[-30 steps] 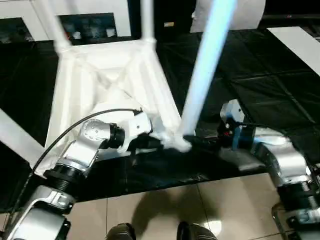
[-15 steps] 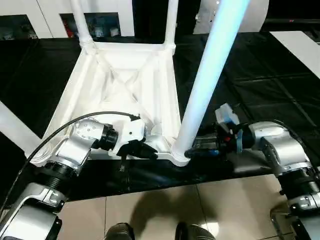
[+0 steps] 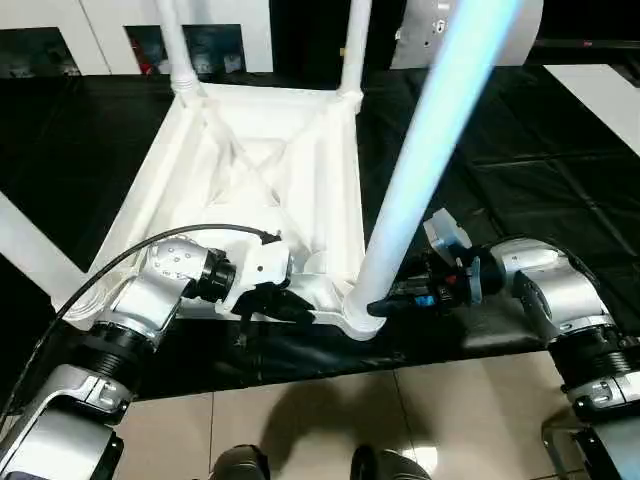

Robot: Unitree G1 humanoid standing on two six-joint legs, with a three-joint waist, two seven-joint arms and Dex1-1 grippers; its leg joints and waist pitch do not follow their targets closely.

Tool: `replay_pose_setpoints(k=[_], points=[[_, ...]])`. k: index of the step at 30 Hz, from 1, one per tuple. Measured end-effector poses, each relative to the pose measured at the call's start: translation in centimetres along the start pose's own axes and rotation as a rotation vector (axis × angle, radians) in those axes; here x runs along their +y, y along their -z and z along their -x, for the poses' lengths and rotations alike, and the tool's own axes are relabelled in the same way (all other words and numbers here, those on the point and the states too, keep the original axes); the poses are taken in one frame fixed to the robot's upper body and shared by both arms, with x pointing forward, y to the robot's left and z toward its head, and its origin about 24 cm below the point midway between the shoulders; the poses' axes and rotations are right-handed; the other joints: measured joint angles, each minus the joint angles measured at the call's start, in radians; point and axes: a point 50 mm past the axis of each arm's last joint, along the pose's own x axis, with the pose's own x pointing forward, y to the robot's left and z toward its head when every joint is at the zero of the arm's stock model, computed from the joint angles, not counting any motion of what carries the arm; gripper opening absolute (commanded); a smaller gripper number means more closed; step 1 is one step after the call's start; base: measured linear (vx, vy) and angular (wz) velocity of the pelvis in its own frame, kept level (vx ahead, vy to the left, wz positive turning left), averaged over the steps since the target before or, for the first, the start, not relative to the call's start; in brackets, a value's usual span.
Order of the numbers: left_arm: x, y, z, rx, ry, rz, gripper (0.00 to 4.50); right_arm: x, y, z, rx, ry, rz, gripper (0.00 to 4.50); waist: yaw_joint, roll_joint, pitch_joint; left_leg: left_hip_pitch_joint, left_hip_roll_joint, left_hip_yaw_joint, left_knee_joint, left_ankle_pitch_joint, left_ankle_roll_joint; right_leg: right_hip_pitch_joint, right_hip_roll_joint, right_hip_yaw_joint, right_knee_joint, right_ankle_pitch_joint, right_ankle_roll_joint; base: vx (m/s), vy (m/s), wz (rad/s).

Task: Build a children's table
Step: Rotate leg to tighten

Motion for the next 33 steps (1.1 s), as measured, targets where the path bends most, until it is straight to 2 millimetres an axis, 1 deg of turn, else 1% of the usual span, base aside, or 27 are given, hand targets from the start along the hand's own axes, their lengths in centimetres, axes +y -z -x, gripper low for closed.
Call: replay_pose_setpoints(k=[3,7,9,14,16,19,21,23,26,28,29,30,31,32,33], points=[[0.0,0.0,0.0,-0.001,0.0,0.005,0.0,0.0,0.0,0.0,0.0,-0.001,-0.005,1.98,0.001,0.0,0.0,0.0,0.0,0.0,0.0,0.0,0.0,0.0,0.0,0.0,0.0,0.0,0.0,0.0,0.0,0.0],[0.0,-0.1,0.0,-0.003,0.0,0.014,0.0,0.2,0.1,0.0,-0.003,0.004,-0.02,1.97,0.003,0.0,0.0,0.0,0.0,0.0,0.0,0.0,0.0,0.0,0.0,0.0,0.0,0.0,0.0,0.0,0.0,0.0],[-0.1,-0.2,-0.2,-0.017,-0.003,0.03,0.0,0.7,0.3,-0.2,-0.025,0.023,-0.046,1.97,0.006,0.0,0.0,0.0,0.0,0.0,0.0,0.0,0.0,0.0,0.0,0.0,0.0,0.0,0.0,0.0,0.0,0.0],[-0.2,-0.1,-0.3,-0.029,-0.041,0.075,0.0,1.6,1.0,-0.6,-0.089,0.104,-0.106,1.97,0.007,0.0,0.0,0.001,0.0,0.001,0.001,0.0,-0.001,0.001,0.0,0.0,0.001,0.0,0.0,0.0,0.0,0.0],[-0.2,-0.1,-0.8,-0.039,-0.067,0.11,0.0,2.2,1.5,-0.5,-0.114,0.176,-0.128,1.97,0.007,0.001,0.0,0.005,0.0,0.001,0.001,-0.003,-0.006,0.006,0.0,0.001,0.0,-0.002,0.004,0.0,0.0,0.0],[-0.1,-0.2,-1.4,-0.04,-0.097,0.138,0.0,2.4,1.9,-0.4,-0.124,0.249,-0.141,1.97,-0.002,0.001,0.0,0.014,0.0,0.001,0.0,-0.003,-0.006,0.015,-0.001,0.001,-0.003,-0.004,0.008,0.0,0.0,0.0],[0.0,-0.1,-1.8,-0.035,-0.116,0.154,0.0,2.3,2.0,-0.7,-0.13,0.3,-0.14,1.97,-0.012,0.001,0.0,0.018,0.0,0.001,0.0,-0.003,-0.006,0.019,-0.001,0.001,-0.003,-0.006,0.011,0.0,0.0,0.0],[0.5,-0.2,-2.3,-0.028,-0.2,0.19,0.0,1.7,2.0,-1.8,-0.154,0.469,-0.142,1.97,-0.03,0.0,-0.001,0.024,0.0,0.001,0.0,-0.002,-0.008,0.024,-0.001,0.001,-0.004,-0.007,0.012,0.0,0.0,0.0],[1.1,-0.4,-2.9,-0.022,-0.269,0.21,0.0,1.0,1.7,-2.9,-0.167,0.63,-0.151,1.97,-0.056,0.001,-0.002,0.023,-0.001,-0.003,0.0,-0.002,-0.008,0.026,-0.002,-0.005,-0.016,-0.009,0.014,0.0,0.0,0.0],[1.4,-0.5,-3.1,-0.019,-0.312,0.226,0.0,0.4,1.4,-3.6,-0.174,0.716,-0.165,1.97,-0.072,0.003,-0.002,0.022,0.0,-0.008,-0.001,-0.002,-0.008,0.031,-0.003,-0.017,-0.031,-0.009,0.014,0.0,0.0,0.0],[1.6,-0.4,-3.1,-0.011,-0.339,0.231,0.0,0.0,1.3,-4.3,-0.186,0.763,-0.185,1.97,-0.082,0.004,-0.002,0.022,0.002,-0.01,-0.002,-0.002,-0.008,0.035,-0.004,-0.024,-0.04,-0.009,0.014,0.0,0.0,0.0],[2.1,-0.5,-3.1,0.009,-0.382,0.234,0.0,-0.7,0.9,-5.3,-0.208,0.843,-0.215,1.97,-0.094,0.003,-0.002,0.021,0.002,-0.014,-0.002,-0.002,-0.008,0.036,-0.004,-0.031,-0.048,-0.009,0.014,0.0,0.0,0.0],[2.4,-0.6,-3.1,0.021,-0.408,0.237,0.0,-1.1,0.6,-5.9,-0.212,0.888,-0.229,1.97,-0.104,0.007,0.0,0.02,0.002,-0.02,-0.002,-0.002,-0.008,0.04,-0.005,-0.04,-0.057,-0.009,0.014,0.0,0.0,0.0],[2.5,-0.6,-3.2,0.023,-0.433,0.243,0.0,-1.4,0.4,-6.2,-0.211,0.929,-0.239,1.97,-0.111,0.014,0.004,0.021,0.002,-0.027,-0.003,-0.002,-0.008,0.047,-0.01,-0.056,-0.069,-0.011,0.014,-0.057,0.052,-0.12],[2.6,-0.6,-3.3,0.028,-0.456,0.247,0.0,-1.7,0.2,-6.7,-0.219,0.963,-0.256,1.97,-0.117,0.017,0.006,0.022,0.002,-0.03,-0.004,-0.002,-0.008,0.05,-0.01,-0.061,-0.072,-0.015,0.013,-0.057,0.052,-0.12]])
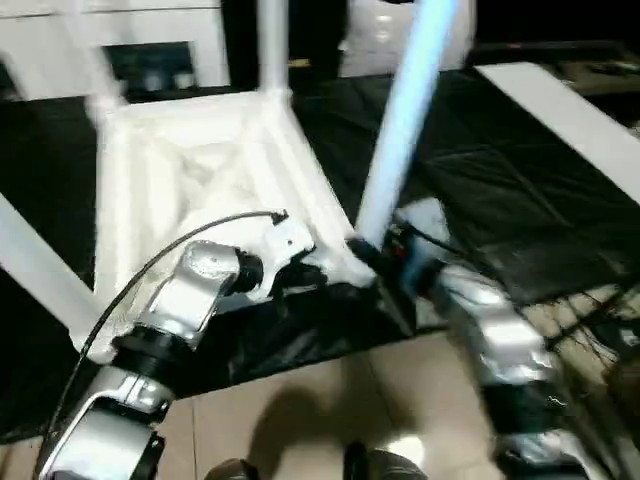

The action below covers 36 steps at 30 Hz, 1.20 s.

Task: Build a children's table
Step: Rotate leg to tighten

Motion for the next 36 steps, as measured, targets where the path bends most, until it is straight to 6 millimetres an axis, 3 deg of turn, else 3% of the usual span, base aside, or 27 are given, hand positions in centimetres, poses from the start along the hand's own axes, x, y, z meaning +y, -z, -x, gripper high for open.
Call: replay_pose_setpoints(k=[1,2,3,4,5,6,7,8,9,12,13,17,19,23,26,31,36], points=[[0.1,-0.1,-0.1,0.003,-0.021,0.0,0.0,0.3,-0.1,-0.5,-0.003,0.041,-0.016,1.97,-0.007,0.0,0.001,-0.001,0.0,0.0,-0.001,0.0,0.0,0.001,-0.001,0.0,0.005,-0.006,-0.001,-0.086,0.031,-0.05],[0.1,-0.1,-0.3,0.006,-0.043,0.005,0.0,0.5,-0.2,-1.0,-0.006,0.082,-0.038,1.97,-0.011,-0.001,0.005,0.0,-0.001,0.003,-0.005,0.0,0.0,-0.001,-0.002,0.005,0.028,-0.022,-0.006,-0.075,-0.023,0.07],[0.1,-0.2,-0.5,0.011,-0.059,0.006,0.0,0.6,-0.1,-1.3,-0.003,0.126,-0.051,1.97,-0.005,-0.008,0.009,0.008,-0.003,0.016,-0.009,0.0,0.0,-0.013,-0.005,0.021,0.074,-0.061,-0.016,-0.075,-0.023,0.07],[0.1,-0.2,-0.6,0.013,-0.078,0.01,0.0,0.9,-0.2,-1.8,-0.008,0.158,-0.069,1.97,0.001,-0.037,0.008,0.023,-0.008,0.032,-0.01,0.0,0.0,-0.025,-0.006,0.044,0.092,-0.079,-0.013,0.032,-0.09,0.14],[0.3,-0.3,-0.7,0.015,-0.106,0.013,0.0,1.1,-0.4,-2.5,-0.008,0.193,-0.076,2.32,0.005,-0.047,0.009,0.033,-0.014,0.03,0.008,-0.009,-0.009,-0.034,-0.003,0.048,0.093,-0.074,-0.005,0.038,-0.092,-0.13],[0.3,-0.4,-0.8,0.012,-0.117,0.012,0.0,1.2,-0.7,-2.8,-0.011,0.205,-0.072,2.32,0.012,-0.04,0.014,0.034,-0.012,0.017,0.035,-0.045,-0.003,-0.033,-0.006,0.029,0.084,-0.073,-0.005,0.038,-0.092,-0.13],[0.4,-0.5,-0.7,0.006,-0.121,0.01,0.0,1.4,-0.9,-3.1,-0.022,0.209,-0.07,2.32,0.018,-0.017,0.015,0.031,-0.011,-0.008,0.043,-0.061,0.001,-0.019,-0.007,-0.008,0.067,-0.072,-0.003,0.061,0.031,-0.51],[0.4,-0.7,-0.8,0.0,-0.12,0.007,0.0,1.4,-1.0,-3.2,-0.036,0.218,-0.072,2.69,0.018,-0.003,0.015,0.021,-0.005,-0.033,0.041,-0.053,-0.011,-0.016,-0.007,-0.036,0.047,-0.073,0.0,0.086,0.083,-0.35],[0.3,-0.9,-0.9,-0.008,-0.117,0.007,0.0,1.2,-1.0,-3.1,-0.05,0.226,-0.074,2.72,0.012,-0.004,0.014,0.016,0.001,-0.036,0.037,-0.048,-0.019,-0.015,-0.006,-0.045,0.038,-0.068,-0.002,0.086,0.083,-0.35],[0.1,-1.0,-1.0,-0.019,-0.106,0.004,0.0,1.0,-0.9,-2.9,-0.074,0.214,-0.065,2.94,0.013,-0.013,0.015,0.021,-0.006,-0.019,0.038,-0.048,-0.019,-0.017,-0.008,-0.022,0.036,-0.027,-0.031,0.0,0.0,0.0],[0.0,-1.1,-1.0,-0.026,-0.099,-0.001,0.0,0.7,-0.8,-2.7,-0.079,0.2,-0.049,3.09,0.015,-0.011,0.016,0.024,-0.007,-0.017,0.035,-0.048,-0.019,-0.018,-0.009,-0.021,0.035,-0.027,-0.031,0.0,0.0,0.0],[-0.1,-1.2,-0.8,-0.042,-0.059,-0.036,0.0,-0.3,-0.2,-1.3,-0.087,0.102,0.022,3.4,0.027,-0.011,0.016,0.018,-0.005,-0.015,0.029,-0.048,-0.019,-0.021,-0.009,-0.019,0.035,-0.019,-0.032,0.0,0.0,0.0],[-0.2,-1.1,-0.3,-0.048,-0.034,-0.06,0.0,-1.1,0.3,-0.3,-0.079,0.042,0.052,3.53,0.036,-0.011,0.016,0.019,-0.002,-0.003,0.029,-0.047,-0.019,-0.022,-0.009,-0.012,0.037,0.005,-0.033,0.0,0.0,0.0],[-0.3,-0.7,0.8,-0.058,0.038,-0.128,0.0,-2.6,-0.5,2.1,-0.091,-0.142,0.157,3.92,0.046,-0.011,0.016,0.019,0.0,0.012,0.024,-0.047,-0.019,-0.031,-0.007,0.012,0.056,0.025,-0.027,0.057,-0.048,0.16],[-0.3,-0.3,1.7,-0.062,0.104,-0.183,0.0,-3.6,-1.3,3.4,-0.076,-0.249,0.22,4.15,0.058,-0.01,0.015,0.017,0.004,0.016,0.021,-0.043,-0.014,-0.04,-0.005,0.016,0.072,0.019,-0.027,0.065,-0.048,0.11],[-0.3,0.3,3.4,-0.059,0.234,-0.215,0.0,-4.3,-1.8,5.1,-0.008,-0.48,0.267,4.15,0.073,-0.01,0.014,0.013,0.007,0.017,0.012,-0.043,-0.013,-0.046,-0.003,0.013,0.074,0.01,-0.034,0.045,-0.022,0.01],[-0.3,0.3,4.1,-0.035,0.341,-0.266,0.0,-4.3,-2.5,5.7,0.056,-0.68,0.317,3.71,0.086,-0.011,0.013,0.0,0.007,0.016,0.025,-0.044,-0.012,-0.058,-0.005,0.013,0.087,0.008,-0.038,0.0,0.0,0.0]])
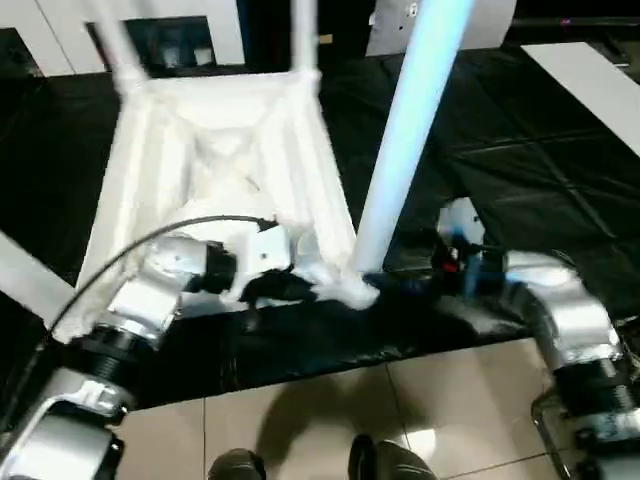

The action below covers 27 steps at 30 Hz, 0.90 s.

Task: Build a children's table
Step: Rotate leg to tighten

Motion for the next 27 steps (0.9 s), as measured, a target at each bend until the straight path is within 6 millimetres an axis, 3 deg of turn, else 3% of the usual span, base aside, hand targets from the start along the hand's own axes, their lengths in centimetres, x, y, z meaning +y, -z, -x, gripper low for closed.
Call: replay_pose_setpoints(k=[3,8,17,27], points=[[-0.24,-0.12,-0.34,0.006,0.061,-0.021,0.0,0.28,0.46,-0.27,0.033,-0.091,-0.017,3.4,0.01,0.0,0.0,0.001,0.0,0.001,0.004,0.0,-0.001,0.003,0.0,0.0,0.001,0.001,-0.001,0.0,0.0,0.0],[-0.34,-0.19,-0.66,0.007,0.115,-0.032,0.0,0.47,0.7,-0.43,0.072,-0.196,-0.031,2.95,0.011,-0.002,-0.001,0.001,0.009,0.011,0.008,0.003,-0.005,0.006,0.0,0.001,0.002,0.001,0.0,0.0,0.0,0.0],[-0.13,-0.31,-0.66,0.009,0.152,-0.035,0.0,0.28,0.67,-0.85,0.102,-0.286,-0.037,2.2,0.014,-0.003,-0.002,-0.002,0.01,0.01,0.008,0.003,-0.004,0.005,0.0,0.0,0.002,0.001,0.001,0.0,0.0,0.0],[-0.21,-0.34,-0.68,-0.011,0.158,-0.012,0.0,0.62,0.61,-0.6,0.111,-0.298,-0.051,2.07,0.026,-0.004,-0.002,-0.002,0.01,0.01,0.008,0.003,-0.004,0.005,0.0,0.0,0.003,0.001,0.001,0.0,0.0,0.0]])
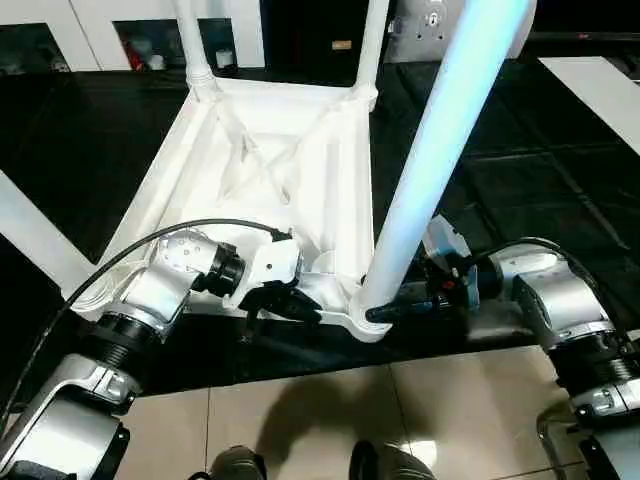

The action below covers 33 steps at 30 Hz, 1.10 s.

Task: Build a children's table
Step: Rotate leg to tighten

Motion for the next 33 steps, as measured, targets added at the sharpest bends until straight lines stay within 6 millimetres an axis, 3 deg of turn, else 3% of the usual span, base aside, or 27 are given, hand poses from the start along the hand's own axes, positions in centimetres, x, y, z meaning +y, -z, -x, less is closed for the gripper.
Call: replay_pose_setpoints(k=[3,7,11,14,18,20,21,22,23,24,25,26,27,28,29,30,31,33], points=[[-0.2,-0.1,-0.4,-0.021,-0.019,0.024,0.0,0.6,0.3,-0.4,-0.035,0.032,-0.031,2.07,0.008,0.0,0.0,0.001,0.0,0.0,0.0,0.0,0.0,0.001,0.0,0.0,0.0,0.0,0.0,0.0,0.0,0.0],[0.1,0.5,-0.2,-0.02,-0.128,0.11,0.0,0.5,0.7,-1.4,-0.086,0.199,-0.069,2.07,-0.001,0.0,-0.002,0.004,0.0,0.0,0.0,0.003,-0.005,0.002,0.0,0.0,0.0,0.0,0.005,0.0,0.0,0.0],[0.8,0.6,-0.6,-0.02,-0.246,0.192,0.0,-0.3,0.8,-2.3,-0.132,0.405,-0.137,2.07,-0.04,0.0,-0.003,0.012,0.0,-0.001,-0.002,0.006,-0.018,0.01,0.001,-0.001,-0.006,-0.003,0.01,-0.013,0.004,-0.02],[1.4,0.5,-1.4,-0.031,-0.336,0.245,0.0,-1.0,0.8,-3.1,-0.168,0.575,-0.209,2.07,-0.065,0.0,-0.003,0.019,0.0,-0.006,-0.007,0.006,-0.018,0.022,0.003,-0.01,-0.026,-0.004,0.011,-0.017,0.005,-0.03],[1.8,0.6,-1.9,-0.032,-0.41,0.288,0.0,-1.5,0.6,-4.3,-0.182,0.717,-0.256,2.07,-0.092,0.006,-0.001,0.019,0.003,-0.027,-0.011,0.006,-0.018,0.042,0.001,-0.049,-0.07,-0.004,0.011,0.0,0.0,0.0],[2.3,0.5,-2.2,-0.021,-0.481,0.314,0.0,-2.1,0.2,-5.7,-0.22,0.859,-0.312,2.07,-0.11,0.013,0.004,0.02,0.01,-0.029,-0.011,0.005,-0.018,0.054,0.0,-0.066,-0.087,-0.004,0.012,0.0,0.0,0.0],[2.6,0.4,-2.4,-0.019,-0.512,0.322,0.0,-2.5,-0.1,-6.2,-0.221,0.917,-0.324,2.07,-0.117,0.018,0.006,0.02,0.012,-0.029,-0.01,0.005,-0.018,0.058,0.0,-0.07,-0.091,-0.007,0.014,0.0,0.0,0.0],[2.9,0.2,-2.7,-0.019,-0.539,0.329,0.0,-2.8,-0.4,-6.5,-0.214,0.968,-0.329,2.07,-0.121,0.023,0.011,0.019,0.015,-0.03,-0.01,0.005,-0.018,0.06,0.0,-0.068,-0.077,-0.014,0.02,-0.064,0.018,-0.04],[3.1,0.1,-2.9,-0.017,-0.558,0.335,0.0,-3.1,-0.5,-6.7,-0.213,1.01,-0.343,2.07,-0.12,0.019,0.014,0.022,0.012,-0.025,-0.01,0.005,-0.018,0.05,0.0,-0.047,-0.038,-0.04,0.018,0.0,0.0,0.0],[3.1,0.1,-3.2,-0.013,-0.576,0.339,0.0,-3.2,-0.5,-7.1,-0.217,1.054,-0.367,2.07,-0.115,0.005,0.016,0.035,0.007,-0.011,-0.009,0.005,-0.019,0.045,-0.003,-0.012,0.0,-0.059,0.018,0.0,0.0,0.0],[3.2,0.1,-3.2,-0.01,-0.591,0.339,0.0,-3.5,-0.7,-7.5,-0.216,1.079,-0.372,2.07,-0.112,-0.017,0.013,0.049,-0.005,-0.014,-0.009,0.004,-0.02,0.039,0.0,0.004,0.011,-0.055,0.022,0.017,-0.089,0.13],[3.3,0.0,-3.3,-0.015,-0.604,0.341,0.0,-3.7,-0.9,-7.7,-0.217,1.098,-0.367,2.42,-0.105,-0.015,0.016,0.054,-0.013,-0.013,0.002,0.0,-0.024,0.033,-0.002,-0.003,0.007,-0.055,0.023,0.03,-0.061,-0.28],[3.4,-0.2,-3.3,-0.025,-0.62,0.342,0.0,-3.9,-1.1,-7.9,-0.229,1.117,-0.355,2.63,-0.094,-0.003,0.017,0.047,-0.017,-0.026,0.0,-0.013,-0.004,0.04,-0.003,-0.022,-0.01,-0.055,0.024,0.03,-0.061,-0.28],[3.4,-0.2,-3.3,-0.028,-0.623,0.34,0.0,-3.9,-1.3,-8.0,-0.239,1.12,-0.35,2.77,-0.086,0.015,0.013,0.031,-0.014,-0.051,-0.01,-0.011,-0.005,0.043,-0.003,-0.047,-0.027,-0.055,0.024,0.103,0.031,-0.45],[3.5,-0.4,-3.4,-0.03,-0.628,0.338,0.0,-3.9,-1.4,-8.1,-0.256,1.122,-0.342,2.78,-0.081,0.023,0.012,0.028,-0.012,-0.065,-0.016,-0.004,-0.012,0.044,-0.001,-0.058,-0.04,-0.054,0.025,0.087,0.037,-0.19],[3.5,-0.5,-3.3,-0.03,-0.632,0.333,0.0,-4.0,-1.4,-8.2,-0.272,1.126,-0.337,2.86,-0.084,0.024,0.012,0.026,-0.011,-0.067,-0.018,0.0,-0.019,0.043,-0.001,-0.056,-0.04,-0.05,0.023,0.087,0.037,-0.19],[3.5,-0.6,-3.4,-0.031,-0.632,0.329,0.0,-3.9,-1.4,-8.1,-0.29,1.133,-0.336,3.13,-0.086,0.024,0.012,0.024,-0.011,-0.062,-0.017,0.006,-0.025,0.041,-0.001,-0.05,-0.04,-0.036,0.019,0.0,0.0,0.0],[3.5,-0.8,-3.4,-0.036,-0.625,0.32,0.0,-3.7,-1.3,-8.0,-0.323,1.129,-0.319,3.22,-0.087,0.023,0.012,0.023,-0.015,-0.05,-0.016,0.006,-0.025,0.035,-0.002,-0.034,-0.037,-0.021,0.014,0.0,0.0,0.0]])
